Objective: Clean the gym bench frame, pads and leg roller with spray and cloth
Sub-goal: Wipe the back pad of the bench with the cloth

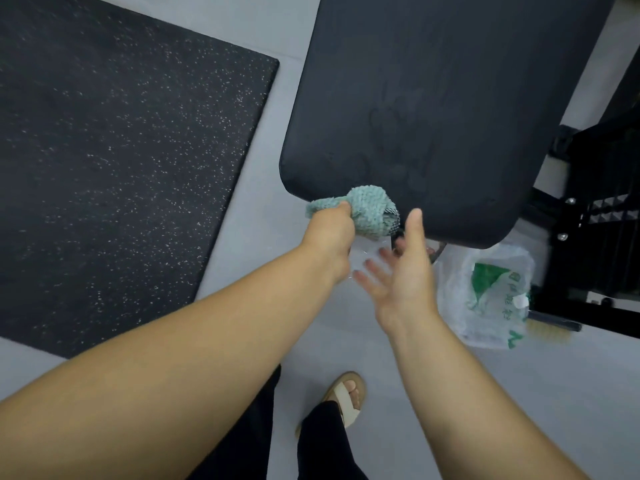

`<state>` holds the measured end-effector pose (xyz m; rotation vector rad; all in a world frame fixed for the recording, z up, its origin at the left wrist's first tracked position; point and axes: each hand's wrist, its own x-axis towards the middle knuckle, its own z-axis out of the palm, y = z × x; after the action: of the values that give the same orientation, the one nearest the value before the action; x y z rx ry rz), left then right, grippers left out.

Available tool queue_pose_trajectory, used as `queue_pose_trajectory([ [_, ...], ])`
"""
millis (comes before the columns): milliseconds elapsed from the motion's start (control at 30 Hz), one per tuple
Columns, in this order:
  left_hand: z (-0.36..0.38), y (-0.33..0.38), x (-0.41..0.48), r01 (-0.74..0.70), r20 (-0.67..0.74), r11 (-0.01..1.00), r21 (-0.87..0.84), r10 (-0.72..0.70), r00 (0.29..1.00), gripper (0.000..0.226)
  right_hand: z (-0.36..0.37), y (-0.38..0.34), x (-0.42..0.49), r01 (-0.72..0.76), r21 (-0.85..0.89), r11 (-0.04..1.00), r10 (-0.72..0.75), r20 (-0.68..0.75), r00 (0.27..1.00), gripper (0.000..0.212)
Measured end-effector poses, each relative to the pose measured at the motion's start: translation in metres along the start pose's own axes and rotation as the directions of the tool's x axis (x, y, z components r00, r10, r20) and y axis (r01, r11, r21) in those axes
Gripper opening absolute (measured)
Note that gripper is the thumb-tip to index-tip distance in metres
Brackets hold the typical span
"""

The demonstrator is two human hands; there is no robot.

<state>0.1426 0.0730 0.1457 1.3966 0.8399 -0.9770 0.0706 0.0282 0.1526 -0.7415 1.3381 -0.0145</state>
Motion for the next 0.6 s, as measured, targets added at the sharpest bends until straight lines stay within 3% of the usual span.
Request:
queue_pose_trajectory([
  [33,-0.004,-0.001,-0.001,-0.002,0.050,0.995,0.100,-0.003,0.999,0.015,0.008,0.002,0.002,-0.246,0.140,0.959,0.229,0.130,0.965,0.061],
  [100,-0.017,0.004,-0.004,-0.068,0.116,0.940,0.335,0.031,0.993,0.027,0.029,0.000,0.006,-0.444,0.321,0.837,0.327,0.357,0.875,0.074],
  [167,-0.030,0.015,-0.003,-0.154,0.170,0.763,0.628,0.058,0.984,0.033,0.049,-0.001,0.010,-0.433,0.419,0.798,0.290,0.363,0.885,0.061],
  [233,-0.040,0.029,-0.001,-0.209,0.209,0.569,0.795,0.066,0.976,0.035,0.064,-0.005,0.014,-0.385,0.563,0.731,0.238,0.318,0.918,0.054],
  [300,-0.045,0.040,0.002,-0.249,0.215,0.407,0.879,0.128,0.968,0.034,0.069,-0.010,0.014,-0.359,0.653,0.667,0.209,0.299,0.931,0.061],
  [400,-0.044,0.043,-0.001,-0.305,0.270,0.048,0.951,0.349,0.897,0.038,0.064,-0.020,0.014,-0.333,0.690,0.643,0.228,0.242,0.943,0.069],
  [533,-0.037,0.028,-0.007,-0.338,0.363,-0.152,0.929,0.550,0.752,0.029,0.048,-0.034,0.016,-0.348,0.702,0.622,0.317,0.181,0.931,0.039],
  [600,-0.029,0.022,-0.009,-0.415,0.494,-0.277,0.867,0.592,0.637,0.026,0.033,-0.043,0.018,-0.317,0.675,0.666,0.320,0.126,0.939,0.030],
])
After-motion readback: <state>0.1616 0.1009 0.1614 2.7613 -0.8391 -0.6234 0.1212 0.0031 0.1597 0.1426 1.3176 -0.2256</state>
